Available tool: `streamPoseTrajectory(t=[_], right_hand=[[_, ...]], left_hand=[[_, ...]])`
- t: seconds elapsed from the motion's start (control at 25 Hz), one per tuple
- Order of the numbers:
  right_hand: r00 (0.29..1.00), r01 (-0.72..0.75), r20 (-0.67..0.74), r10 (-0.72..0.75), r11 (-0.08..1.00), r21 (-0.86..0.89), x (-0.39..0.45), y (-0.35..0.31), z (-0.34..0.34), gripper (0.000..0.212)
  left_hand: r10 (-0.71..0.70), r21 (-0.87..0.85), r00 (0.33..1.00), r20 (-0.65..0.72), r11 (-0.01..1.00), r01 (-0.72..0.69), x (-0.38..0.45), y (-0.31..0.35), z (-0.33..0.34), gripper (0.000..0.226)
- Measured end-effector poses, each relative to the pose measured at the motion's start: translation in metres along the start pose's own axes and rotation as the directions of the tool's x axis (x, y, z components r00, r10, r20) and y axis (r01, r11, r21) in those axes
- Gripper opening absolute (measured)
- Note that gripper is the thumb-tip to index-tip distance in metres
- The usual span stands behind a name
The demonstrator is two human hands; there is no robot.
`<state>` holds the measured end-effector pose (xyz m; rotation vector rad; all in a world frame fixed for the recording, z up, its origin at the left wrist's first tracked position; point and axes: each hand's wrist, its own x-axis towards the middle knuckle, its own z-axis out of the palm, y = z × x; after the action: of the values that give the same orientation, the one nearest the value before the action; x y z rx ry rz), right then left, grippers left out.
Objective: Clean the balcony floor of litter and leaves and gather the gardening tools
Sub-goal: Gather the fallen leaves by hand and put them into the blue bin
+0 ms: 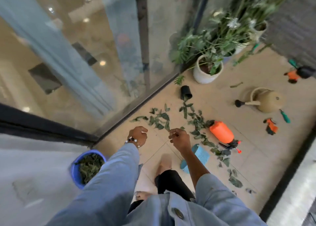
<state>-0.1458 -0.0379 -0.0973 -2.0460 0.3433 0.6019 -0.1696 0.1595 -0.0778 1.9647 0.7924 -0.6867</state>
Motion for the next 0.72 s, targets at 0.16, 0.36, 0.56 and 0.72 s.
streamPoseTrajectory(t=[0.16,0.36,0.56,0.72], right_hand=[[0.991,-0.061,-0.117,0.064,0.998,0.03,0.03,0.011,-0.056,0.029],[0.967,-0.079,-0.237,0.095,0.994,0.075,0.056,0.008,-0.12,0.031],[0.929,-0.13,-0.328,0.171,0.981,0.143,0.077,0.015,-0.145,0.031],[0.91,-0.19,-0.344,0.232,0.97,0.151,0.124,0.004,-0.146,0.029]], left_hand=[[0.159,0.211,0.985,0.072,0.962,-0.171,0.015,0.081,0.024,0.027],[0.329,0.377,0.932,0.151,0.853,-0.362,0.032,0.158,0.056,0.027],[0.356,0.427,0.905,0.232,0.799,-0.423,0.055,0.202,0.068,0.029],[0.315,0.473,0.901,0.3,0.77,-0.427,0.106,0.233,0.058,0.031]])
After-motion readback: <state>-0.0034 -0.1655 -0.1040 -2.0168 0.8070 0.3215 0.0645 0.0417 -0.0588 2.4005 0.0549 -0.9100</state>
